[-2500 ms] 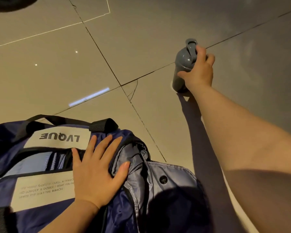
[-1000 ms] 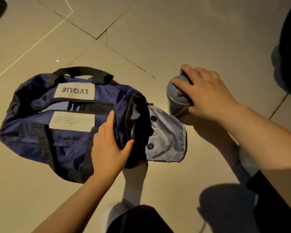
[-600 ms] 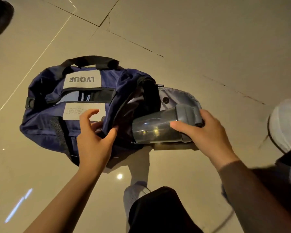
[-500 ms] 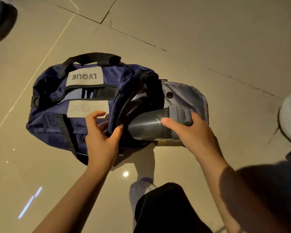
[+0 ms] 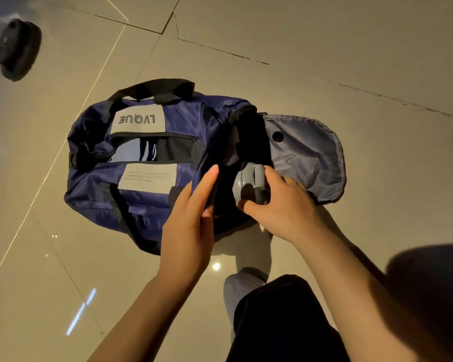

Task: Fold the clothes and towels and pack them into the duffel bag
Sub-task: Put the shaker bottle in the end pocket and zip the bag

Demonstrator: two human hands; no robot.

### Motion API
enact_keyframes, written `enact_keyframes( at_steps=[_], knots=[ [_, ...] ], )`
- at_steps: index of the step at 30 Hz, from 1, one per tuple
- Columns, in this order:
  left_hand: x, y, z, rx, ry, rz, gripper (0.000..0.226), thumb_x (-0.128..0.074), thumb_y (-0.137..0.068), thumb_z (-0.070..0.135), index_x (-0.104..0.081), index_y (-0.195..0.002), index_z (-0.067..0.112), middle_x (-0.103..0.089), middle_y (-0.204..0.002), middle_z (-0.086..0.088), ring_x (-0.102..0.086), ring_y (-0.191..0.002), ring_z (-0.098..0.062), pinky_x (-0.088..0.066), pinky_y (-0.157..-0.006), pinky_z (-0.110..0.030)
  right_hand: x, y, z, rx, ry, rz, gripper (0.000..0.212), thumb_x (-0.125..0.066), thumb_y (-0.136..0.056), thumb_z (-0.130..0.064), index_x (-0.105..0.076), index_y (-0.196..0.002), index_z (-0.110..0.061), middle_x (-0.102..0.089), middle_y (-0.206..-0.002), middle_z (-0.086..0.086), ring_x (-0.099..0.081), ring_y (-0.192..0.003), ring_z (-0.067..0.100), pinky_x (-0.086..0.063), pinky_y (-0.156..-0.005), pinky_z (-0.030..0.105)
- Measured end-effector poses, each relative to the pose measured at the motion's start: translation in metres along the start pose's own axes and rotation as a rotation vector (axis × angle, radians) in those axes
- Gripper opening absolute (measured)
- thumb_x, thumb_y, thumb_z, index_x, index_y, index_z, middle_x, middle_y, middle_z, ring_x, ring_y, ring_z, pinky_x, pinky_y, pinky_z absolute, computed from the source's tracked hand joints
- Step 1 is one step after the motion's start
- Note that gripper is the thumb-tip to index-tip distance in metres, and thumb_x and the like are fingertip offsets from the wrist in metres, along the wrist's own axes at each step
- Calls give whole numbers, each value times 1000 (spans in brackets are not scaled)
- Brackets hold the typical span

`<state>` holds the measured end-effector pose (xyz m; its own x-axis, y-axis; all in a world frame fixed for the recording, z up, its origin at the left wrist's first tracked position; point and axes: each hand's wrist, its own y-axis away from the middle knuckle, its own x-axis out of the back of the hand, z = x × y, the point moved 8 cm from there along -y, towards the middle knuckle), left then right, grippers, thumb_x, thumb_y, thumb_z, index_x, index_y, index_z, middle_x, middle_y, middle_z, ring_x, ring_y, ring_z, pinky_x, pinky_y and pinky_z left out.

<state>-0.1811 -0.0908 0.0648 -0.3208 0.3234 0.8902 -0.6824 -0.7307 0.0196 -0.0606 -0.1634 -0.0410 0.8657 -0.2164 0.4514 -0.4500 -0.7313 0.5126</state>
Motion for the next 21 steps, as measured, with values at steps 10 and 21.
enact_keyframes(
  at_steps=[10, 21],
  knots=[
    [15, -12, 7, 208, 376, -37, 81, -59, -82, -13, -44, -132, 49, -52, -113, 47, -59, -111, 3, -55, -89, -27, -10, -8, -41, 21, 94, 60, 41, -61, -88, -18, -44, -124, -9, -54, -121, 15, -56, -107, 33, -44, -76, 35],
    [15, 9, -23, 472, 675, 5, 75, -56, -82, -21, -51, -128, 39, -67, -110, 23, -66, -100, -2, -55, -72, -19, -36, 5, -28, -31, -4, -58, 16, -57, -87, -13, -42, -83, -10, -50, -90, 10, -53, -86, 29, -38, -68, 32]
  ],
)
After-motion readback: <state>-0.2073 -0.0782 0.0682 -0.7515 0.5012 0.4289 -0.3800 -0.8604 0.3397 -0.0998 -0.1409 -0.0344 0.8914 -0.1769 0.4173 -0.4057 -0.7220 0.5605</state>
